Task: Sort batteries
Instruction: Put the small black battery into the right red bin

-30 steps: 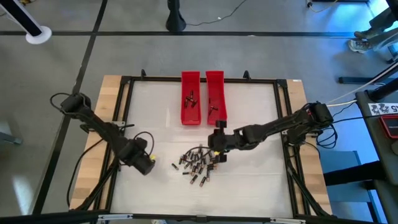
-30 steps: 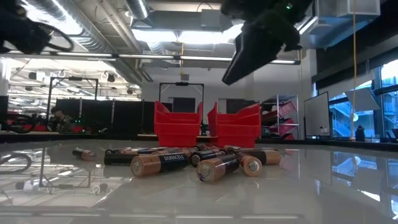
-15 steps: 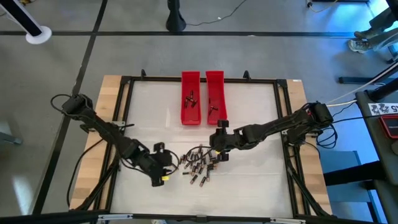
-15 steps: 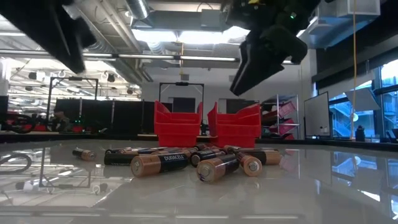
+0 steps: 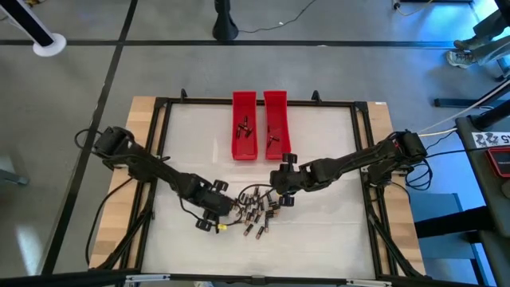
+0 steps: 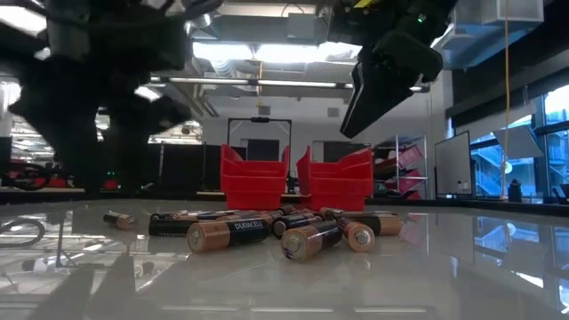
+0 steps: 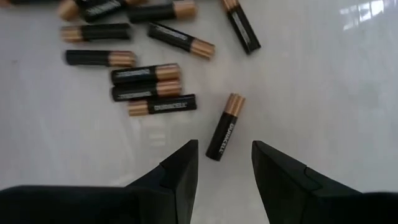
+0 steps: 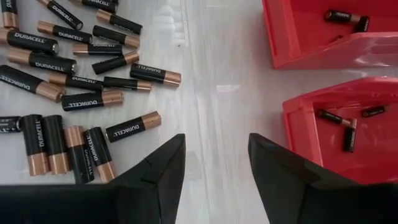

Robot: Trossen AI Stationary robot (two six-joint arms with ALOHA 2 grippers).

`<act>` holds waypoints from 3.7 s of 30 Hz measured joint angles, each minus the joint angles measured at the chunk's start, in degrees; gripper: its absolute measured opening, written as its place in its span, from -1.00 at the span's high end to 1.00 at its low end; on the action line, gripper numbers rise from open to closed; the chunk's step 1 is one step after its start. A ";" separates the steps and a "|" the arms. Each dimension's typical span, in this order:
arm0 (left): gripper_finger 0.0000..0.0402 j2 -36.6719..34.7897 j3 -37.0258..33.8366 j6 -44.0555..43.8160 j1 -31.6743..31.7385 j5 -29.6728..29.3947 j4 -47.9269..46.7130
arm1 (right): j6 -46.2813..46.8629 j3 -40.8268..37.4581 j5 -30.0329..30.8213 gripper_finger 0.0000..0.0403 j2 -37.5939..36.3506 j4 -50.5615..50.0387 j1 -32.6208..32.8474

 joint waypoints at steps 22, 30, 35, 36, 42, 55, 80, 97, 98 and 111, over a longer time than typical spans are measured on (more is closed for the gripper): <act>0.91 5.47 0.17 1.52 0.15 1.46 2.86 | 8.35 0.02 1.29 0.12 -0.20 -13.47 0.02; 0.94 -1.81 0.71 3.15 0.76 -3.92 2.92 | 12.48 0.02 13.80 0.12 -6.96 -16.94 6.56; 0.94 -7.92 0.63 6.84 4.36 -11.22 4.68 | 16.44 0.07 20.67 0.12 -11.89 -20.06 13.22; 0.94 -9.01 0.63 7.71 5.64 -12.75 6.32 | 17.52 0.07 22.06 0.12 -12.47 -20.75 14.40; 0.94 -11.05 1.79 14.27 16.15 -13.81 18.69 | 21.83 0.07 27.77 0.12 -13.29 -24.63 19.20; 0.94 1.39 20.01 16.13 37.11 -0.23 20.27 | 21.64 -3.04 28.43 0.12 -13.11 -25.90 19.85; 0.57 14.45 28.65 -9.16 46.10 6.22 16.30 | 21.55 -3.04 32.51 0.12 -13.09 -25.90 19.82; 0.17 2.08 28.65 -10.19 42.96 14.46 -11.49 | 21.53 -3.04 32.52 0.12 -13.11 -25.27 19.82; 0.17 0.34 28.62 -10.22 41.86 14.39 -15.71 | 21.53 -3.04 32.52 0.12 -13.11 -25.24 19.82; 0.16 -7.63 17.84 -14.58 17.44 1.64 -24.58 | 15.78 -3.04 32.45 0.12 -13.14 -18.81 19.82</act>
